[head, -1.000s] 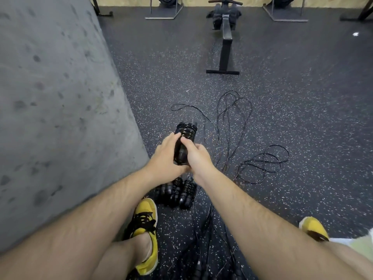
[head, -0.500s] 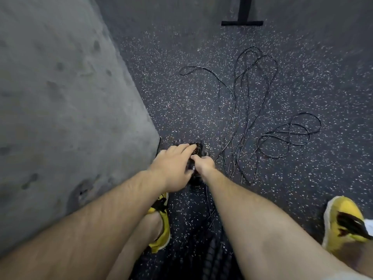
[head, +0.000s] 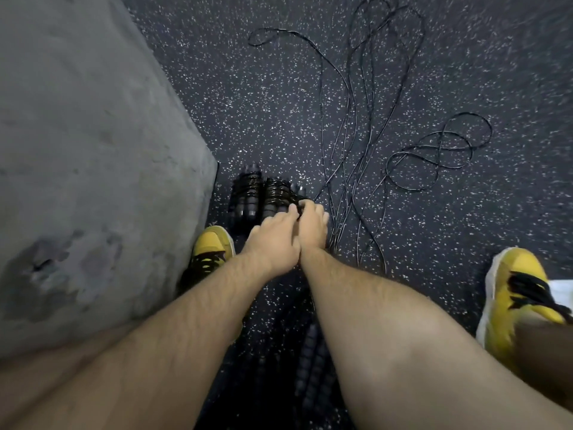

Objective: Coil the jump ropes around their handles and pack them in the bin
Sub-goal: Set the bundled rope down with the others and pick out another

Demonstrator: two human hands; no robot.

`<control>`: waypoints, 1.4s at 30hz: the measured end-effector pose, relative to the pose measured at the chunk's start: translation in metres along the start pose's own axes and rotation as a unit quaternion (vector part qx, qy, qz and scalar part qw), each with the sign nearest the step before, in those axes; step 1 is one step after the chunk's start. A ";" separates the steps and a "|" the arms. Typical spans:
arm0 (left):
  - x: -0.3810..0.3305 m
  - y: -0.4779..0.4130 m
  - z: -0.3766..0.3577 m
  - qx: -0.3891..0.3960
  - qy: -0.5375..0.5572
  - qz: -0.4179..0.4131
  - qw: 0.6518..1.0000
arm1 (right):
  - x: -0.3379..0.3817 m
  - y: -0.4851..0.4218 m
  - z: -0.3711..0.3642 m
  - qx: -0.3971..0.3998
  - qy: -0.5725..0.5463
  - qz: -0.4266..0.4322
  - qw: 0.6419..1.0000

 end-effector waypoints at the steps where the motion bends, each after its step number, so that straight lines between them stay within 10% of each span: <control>1: -0.004 0.000 -0.004 -0.007 0.006 -0.008 1.000 | -0.005 0.004 0.008 -0.020 -0.002 0.023 1.000; 10: -0.047 0.008 -0.040 0.043 -0.025 -0.074 0.996 | -0.051 0.025 0.089 -0.054 0.061 0.084 0.993; 21: -0.156 -0.003 -0.111 0.260 -0.113 -0.113 0.952 | -0.180 0.056 0.203 0.154 0.237 -0.187 0.941; 37: -0.171 0.007 -0.159 0.386 -0.231 0.014 0.893 | -0.197 0.059 0.168 0.106 0.001 -0.201 0.974; 42: -0.163 0.000 -0.160 0.277 -0.136 0.036 0.950 | -0.183 0.049 0.153 0.100 -0.053 -0.245 0.963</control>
Point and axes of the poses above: each hand's wrist, its own y-axis away from the middle knuckle, its own z-axis out of the back of the hand, x = y × z, the point moved 3 cm from there along -y, towards the middle knuckle, and after that the axes turned 14 degrees about -y, right-handed, at the moved point
